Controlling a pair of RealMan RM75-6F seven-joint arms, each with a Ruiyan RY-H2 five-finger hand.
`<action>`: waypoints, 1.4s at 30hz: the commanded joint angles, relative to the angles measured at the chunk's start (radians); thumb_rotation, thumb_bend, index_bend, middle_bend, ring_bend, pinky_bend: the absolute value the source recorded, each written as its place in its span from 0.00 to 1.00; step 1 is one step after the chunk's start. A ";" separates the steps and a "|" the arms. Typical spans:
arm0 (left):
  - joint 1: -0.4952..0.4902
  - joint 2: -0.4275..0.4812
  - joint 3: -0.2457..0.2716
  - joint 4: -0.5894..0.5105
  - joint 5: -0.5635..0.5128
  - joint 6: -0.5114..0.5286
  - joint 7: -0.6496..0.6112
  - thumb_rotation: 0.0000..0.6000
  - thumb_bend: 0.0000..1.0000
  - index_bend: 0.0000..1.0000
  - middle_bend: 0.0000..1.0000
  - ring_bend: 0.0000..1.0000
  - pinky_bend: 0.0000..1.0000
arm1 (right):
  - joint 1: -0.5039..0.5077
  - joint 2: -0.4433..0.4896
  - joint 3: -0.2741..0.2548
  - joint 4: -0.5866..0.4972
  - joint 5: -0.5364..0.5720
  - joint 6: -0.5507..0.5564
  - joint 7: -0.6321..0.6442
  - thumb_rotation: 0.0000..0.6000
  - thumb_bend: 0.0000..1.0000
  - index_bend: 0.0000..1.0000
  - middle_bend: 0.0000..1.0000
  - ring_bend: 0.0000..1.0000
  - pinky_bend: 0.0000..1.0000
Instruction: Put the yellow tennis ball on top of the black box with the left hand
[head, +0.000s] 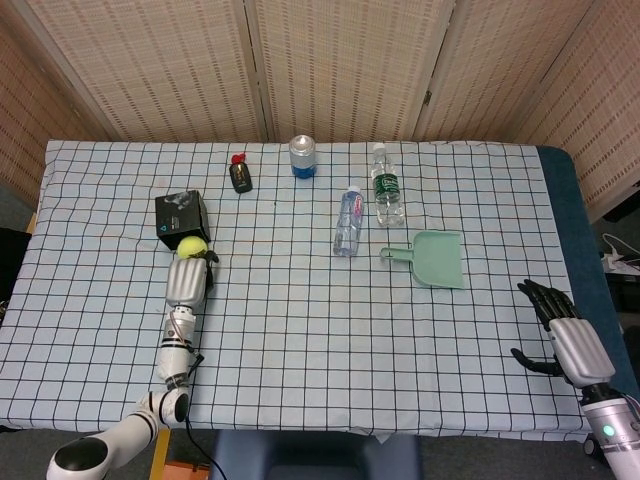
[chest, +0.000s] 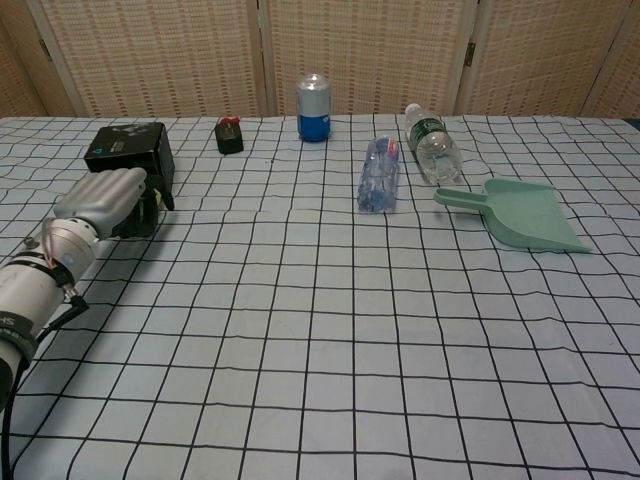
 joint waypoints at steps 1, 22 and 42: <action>-0.016 -0.008 -0.001 0.035 0.000 -0.015 0.014 1.00 0.79 0.42 0.51 0.52 0.84 | 0.000 0.000 0.000 0.000 0.001 0.000 0.001 1.00 0.16 0.05 0.00 0.00 0.00; -0.044 0.020 -0.022 0.035 -0.048 -0.134 0.062 1.00 0.62 0.28 0.33 0.34 0.58 | 0.000 0.000 -0.002 0.000 0.000 -0.004 0.004 1.00 0.16 0.05 0.00 0.00 0.00; -0.043 0.067 -0.013 -0.040 -0.039 -0.124 0.007 1.00 0.53 0.14 0.18 0.15 0.32 | 0.000 0.000 -0.003 0.000 -0.003 -0.002 0.007 1.00 0.16 0.05 0.00 0.00 0.00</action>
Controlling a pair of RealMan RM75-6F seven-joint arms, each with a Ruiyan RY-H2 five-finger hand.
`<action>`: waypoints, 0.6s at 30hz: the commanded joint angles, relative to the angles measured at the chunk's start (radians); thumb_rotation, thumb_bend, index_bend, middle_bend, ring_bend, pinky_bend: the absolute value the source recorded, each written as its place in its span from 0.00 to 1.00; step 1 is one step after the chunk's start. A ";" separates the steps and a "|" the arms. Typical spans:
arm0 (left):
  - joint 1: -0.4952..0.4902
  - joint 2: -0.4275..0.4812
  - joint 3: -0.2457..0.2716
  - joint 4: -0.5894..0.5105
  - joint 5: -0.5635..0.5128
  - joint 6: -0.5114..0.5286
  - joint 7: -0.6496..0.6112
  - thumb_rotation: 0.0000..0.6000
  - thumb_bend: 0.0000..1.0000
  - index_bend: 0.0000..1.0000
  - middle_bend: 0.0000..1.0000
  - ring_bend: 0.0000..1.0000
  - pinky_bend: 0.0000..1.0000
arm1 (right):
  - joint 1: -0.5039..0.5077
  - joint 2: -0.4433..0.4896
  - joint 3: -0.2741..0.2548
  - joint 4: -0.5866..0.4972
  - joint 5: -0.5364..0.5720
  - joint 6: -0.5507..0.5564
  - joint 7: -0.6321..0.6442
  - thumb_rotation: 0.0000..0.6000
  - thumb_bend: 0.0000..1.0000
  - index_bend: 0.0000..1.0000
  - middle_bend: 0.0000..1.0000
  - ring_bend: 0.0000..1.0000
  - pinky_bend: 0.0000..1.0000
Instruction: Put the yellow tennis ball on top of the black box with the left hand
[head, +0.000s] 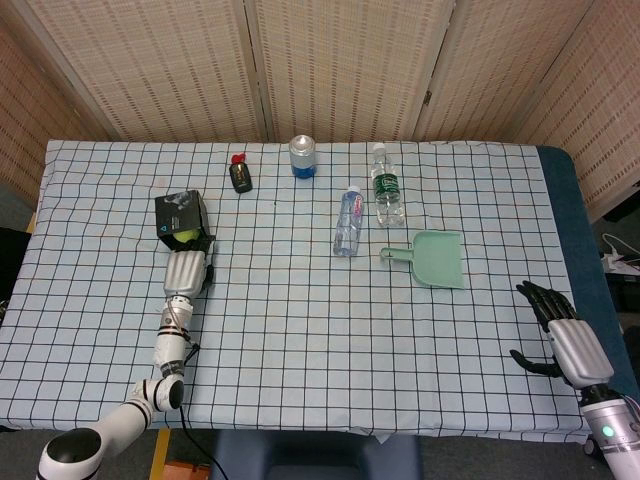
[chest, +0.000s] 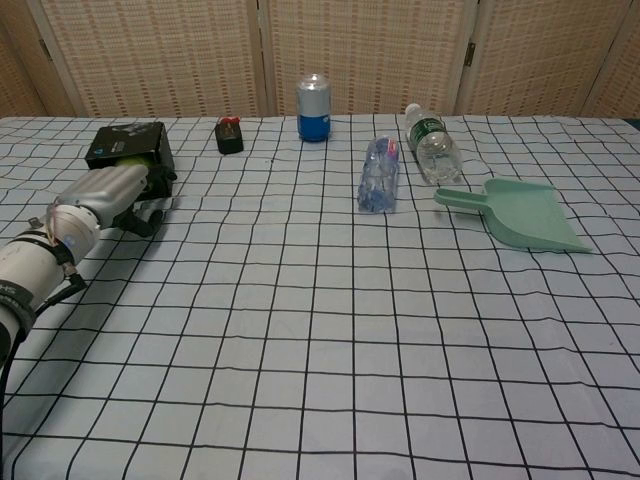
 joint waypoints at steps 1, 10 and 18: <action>-0.004 0.009 0.003 -0.010 0.006 -0.004 -0.014 1.00 0.53 0.14 0.17 0.14 0.31 | 0.000 0.000 0.000 0.000 0.000 0.000 0.001 1.00 0.16 0.05 0.00 0.00 0.00; -0.003 0.039 0.007 -0.060 0.002 -0.012 -0.011 1.00 0.50 0.12 0.15 0.12 0.29 | -0.001 0.002 -0.002 -0.002 -0.005 0.004 0.004 1.00 0.16 0.05 0.00 0.00 0.00; -0.001 0.046 0.006 -0.079 -0.010 -0.012 0.002 1.00 0.50 0.12 0.15 0.12 0.29 | -0.001 0.004 -0.002 -0.003 -0.007 0.004 0.008 1.00 0.16 0.05 0.00 0.00 0.00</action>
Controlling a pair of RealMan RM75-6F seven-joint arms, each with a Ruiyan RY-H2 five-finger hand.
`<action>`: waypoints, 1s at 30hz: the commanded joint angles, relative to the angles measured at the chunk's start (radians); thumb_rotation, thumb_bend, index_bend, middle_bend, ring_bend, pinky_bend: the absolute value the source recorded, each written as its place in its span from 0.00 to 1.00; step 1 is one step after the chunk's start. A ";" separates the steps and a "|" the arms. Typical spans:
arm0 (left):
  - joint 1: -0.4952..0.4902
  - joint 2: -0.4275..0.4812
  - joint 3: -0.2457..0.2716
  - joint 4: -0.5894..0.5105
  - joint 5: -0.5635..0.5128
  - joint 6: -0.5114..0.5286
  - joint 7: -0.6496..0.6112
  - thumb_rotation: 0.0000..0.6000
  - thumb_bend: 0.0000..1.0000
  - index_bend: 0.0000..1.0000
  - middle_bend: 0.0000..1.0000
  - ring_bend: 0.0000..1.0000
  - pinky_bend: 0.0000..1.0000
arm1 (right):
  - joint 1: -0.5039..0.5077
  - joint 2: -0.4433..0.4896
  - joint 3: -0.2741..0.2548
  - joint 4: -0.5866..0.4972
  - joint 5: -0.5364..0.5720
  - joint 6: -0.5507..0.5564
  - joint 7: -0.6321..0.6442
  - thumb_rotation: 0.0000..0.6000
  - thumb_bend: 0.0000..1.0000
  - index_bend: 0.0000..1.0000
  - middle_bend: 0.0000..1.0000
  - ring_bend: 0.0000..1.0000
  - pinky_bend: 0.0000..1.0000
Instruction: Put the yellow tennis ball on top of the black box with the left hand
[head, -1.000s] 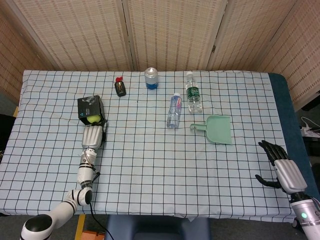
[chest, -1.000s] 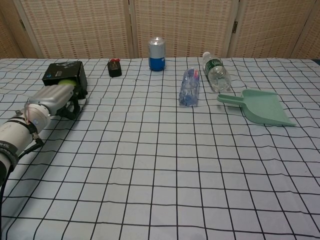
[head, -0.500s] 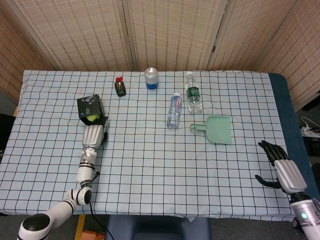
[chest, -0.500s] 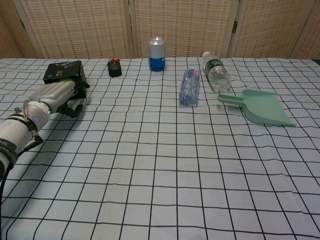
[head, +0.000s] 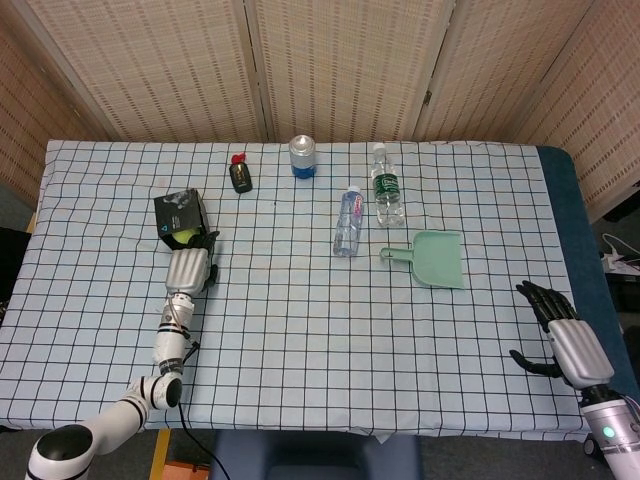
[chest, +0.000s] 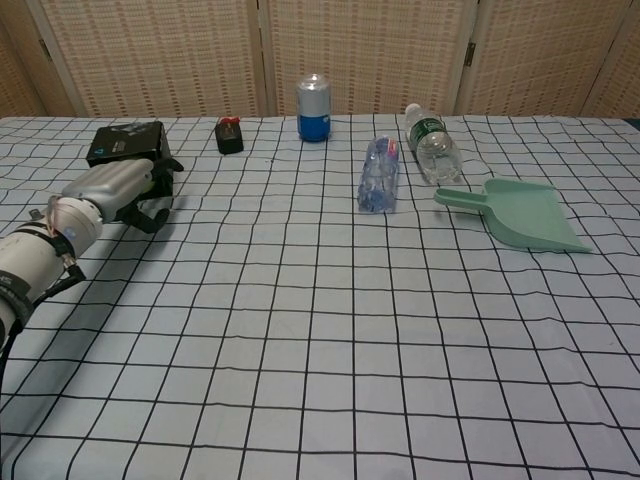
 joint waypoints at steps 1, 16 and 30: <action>0.000 0.002 -0.001 -0.005 -0.004 -0.003 0.002 1.00 0.50 0.12 0.15 0.12 0.29 | 0.000 0.000 0.000 0.000 0.000 0.000 0.000 1.00 0.16 0.05 0.00 0.00 0.00; -0.001 0.004 -0.006 0.004 -0.029 0.001 0.049 1.00 0.50 0.16 0.18 0.14 0.30 | 0.000 0.001 0.000 -0.001 0.000 0.001 0.003 1.00 0.16 0.05 0.00 0.00 0.00; 0.154 0.265 0.098 -0.466 0.077 0.195 0.106 1.00 0.51 0.33 0.32 0.26 0.37 | -0.003 0.007 -0.004 -0.010 -0.018 0.016 0.010 1.00 0.16 0.05 0.00 0.00 0.00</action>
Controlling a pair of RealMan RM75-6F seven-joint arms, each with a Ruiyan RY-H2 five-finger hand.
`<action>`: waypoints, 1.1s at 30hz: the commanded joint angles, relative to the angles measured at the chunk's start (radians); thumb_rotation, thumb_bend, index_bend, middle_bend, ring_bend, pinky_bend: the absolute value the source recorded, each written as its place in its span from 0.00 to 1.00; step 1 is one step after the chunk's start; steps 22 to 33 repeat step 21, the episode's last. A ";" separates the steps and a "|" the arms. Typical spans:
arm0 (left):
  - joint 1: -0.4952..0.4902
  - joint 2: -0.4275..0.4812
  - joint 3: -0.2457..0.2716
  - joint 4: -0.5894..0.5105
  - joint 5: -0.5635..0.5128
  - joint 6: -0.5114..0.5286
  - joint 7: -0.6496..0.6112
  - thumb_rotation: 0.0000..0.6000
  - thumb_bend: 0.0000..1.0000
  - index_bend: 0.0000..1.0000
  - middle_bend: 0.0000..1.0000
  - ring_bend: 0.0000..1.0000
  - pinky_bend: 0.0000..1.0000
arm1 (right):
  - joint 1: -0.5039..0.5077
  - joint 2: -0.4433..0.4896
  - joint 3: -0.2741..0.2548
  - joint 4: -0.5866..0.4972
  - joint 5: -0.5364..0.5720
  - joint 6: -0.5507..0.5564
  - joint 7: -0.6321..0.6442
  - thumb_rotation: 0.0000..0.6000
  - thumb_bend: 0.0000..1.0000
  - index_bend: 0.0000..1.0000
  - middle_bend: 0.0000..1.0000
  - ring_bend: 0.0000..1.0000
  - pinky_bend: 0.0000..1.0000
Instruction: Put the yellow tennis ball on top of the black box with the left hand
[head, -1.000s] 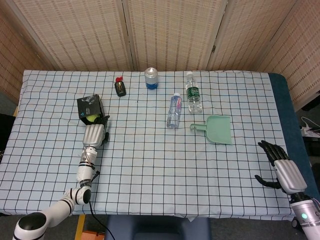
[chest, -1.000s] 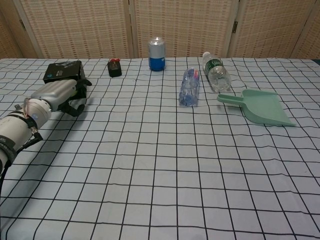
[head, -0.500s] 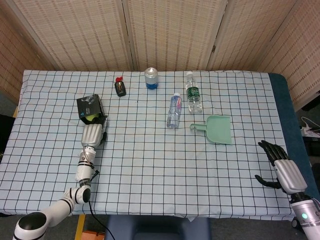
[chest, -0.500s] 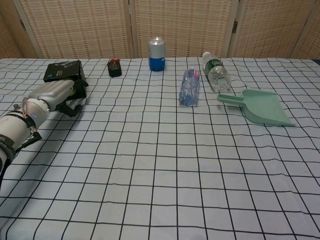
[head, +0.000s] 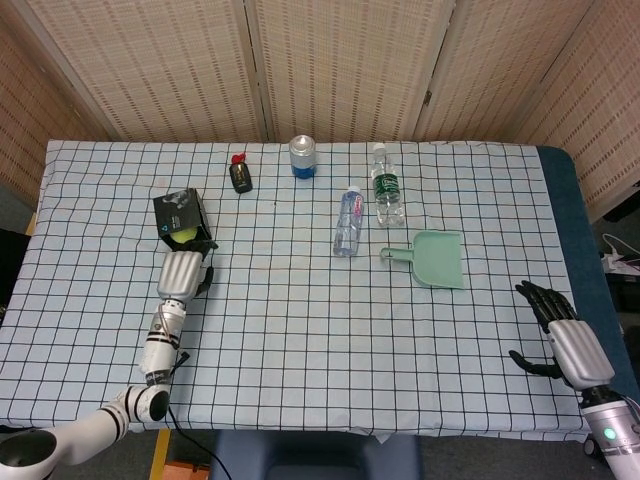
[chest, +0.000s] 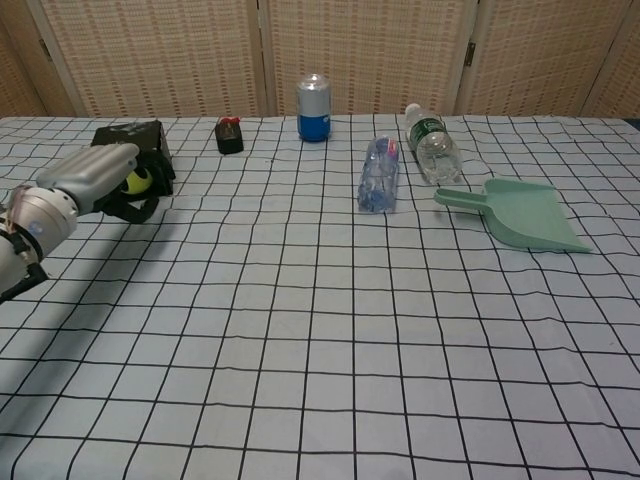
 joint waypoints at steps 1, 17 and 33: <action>0.102 0.164 0.080 -0.242 0.078 0.109 0.032 1.00 0.50 0.35 0.35 0.29 0.40 | -0.002 0.003 -0.001 -0.006 -0.008 0.007 0.005 1.00 0.16 0.05 0.00 0.00 0.00; 0.314 0.533 0.363 -0.412 0.423 0.329 0.058 1.00 0.51 0.31 0.28 0.24 0.35 | 0.003 -0.016 0.004 0.014 -0.001 0.005 -0.026 1.00 0.16 0.04 0.00 0.00 0.00; 0.355 0.520 0.359 -0.383 0.400 0.357 0.021 1.00 0.50 0.31 0.28 0.24 0.35 | 0.002 -0.021 0.006 0.016 0.004 0.007 -0.034 1.00 0.16 0.04 0.00 0.00 0.00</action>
